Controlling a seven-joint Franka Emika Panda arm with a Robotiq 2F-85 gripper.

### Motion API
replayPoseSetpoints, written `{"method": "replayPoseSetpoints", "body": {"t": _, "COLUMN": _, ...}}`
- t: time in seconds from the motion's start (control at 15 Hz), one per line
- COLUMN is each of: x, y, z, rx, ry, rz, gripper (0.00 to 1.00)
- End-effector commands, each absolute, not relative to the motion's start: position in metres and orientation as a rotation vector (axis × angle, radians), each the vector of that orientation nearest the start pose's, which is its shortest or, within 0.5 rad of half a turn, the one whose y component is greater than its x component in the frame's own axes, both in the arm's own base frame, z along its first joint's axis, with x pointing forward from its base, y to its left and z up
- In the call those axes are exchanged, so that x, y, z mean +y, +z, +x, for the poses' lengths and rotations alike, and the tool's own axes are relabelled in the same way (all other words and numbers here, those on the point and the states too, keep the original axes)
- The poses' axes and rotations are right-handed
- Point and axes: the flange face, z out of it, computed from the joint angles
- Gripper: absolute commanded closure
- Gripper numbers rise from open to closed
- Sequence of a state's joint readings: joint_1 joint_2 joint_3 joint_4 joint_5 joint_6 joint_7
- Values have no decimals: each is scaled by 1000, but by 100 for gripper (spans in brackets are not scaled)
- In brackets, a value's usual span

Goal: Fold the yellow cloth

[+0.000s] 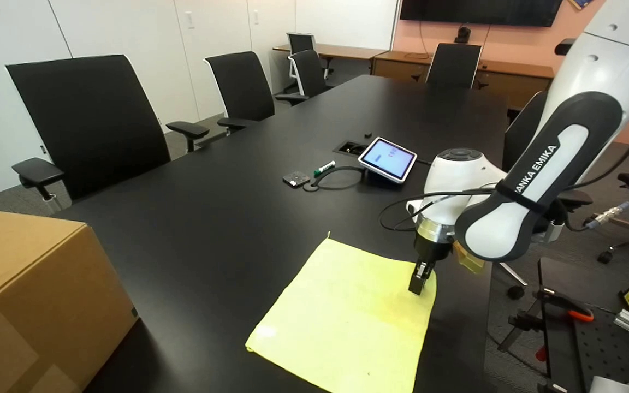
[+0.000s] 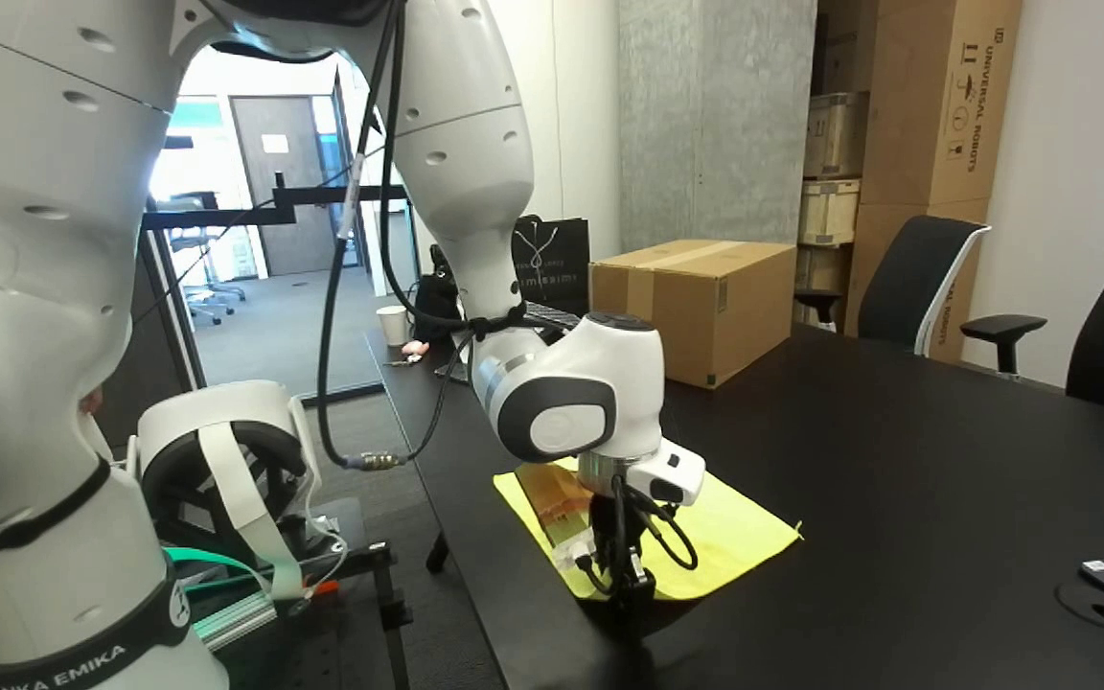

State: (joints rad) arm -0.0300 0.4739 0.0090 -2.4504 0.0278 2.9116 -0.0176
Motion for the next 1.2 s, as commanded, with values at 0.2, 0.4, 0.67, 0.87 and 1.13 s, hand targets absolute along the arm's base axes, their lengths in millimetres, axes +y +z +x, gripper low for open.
{"method": "replayPoseSetpoints", "body": {"t": 0.2, "x": -3, "y": 139, "z": 491, "rx": 42, "ry": 22, "rz": -3138, "gripper": 95}}
{"method": "replayPoseSetpoints", "body": {"t": 0.4, "x": 9, "y": 157, "z": 515, "rx": 85, "ry": -17, "rz": -3117, "gripper": 95}}
{"method": "replayPoseSetpoints", "body": {"t": 0.67, "x": 27, "y": 178, "z": 556, "rx": 198, "ry": -80, "rz": -3077, "gripper": 95}}
{"method": "replayPoseSetpoints", "body": {"t": 0.87, "x": 33, "y": 189, "z": 587, "rx": 281, "ry": -118, "rz": -3064, "gripper": 95}}
{"method": "replayPoseSetpoints", "body": {"t": 1.13, "x": 37, "y": 193, "z": 623, "rx": 391, "ry": -169, "rz": -3049, "gripper": 96}}
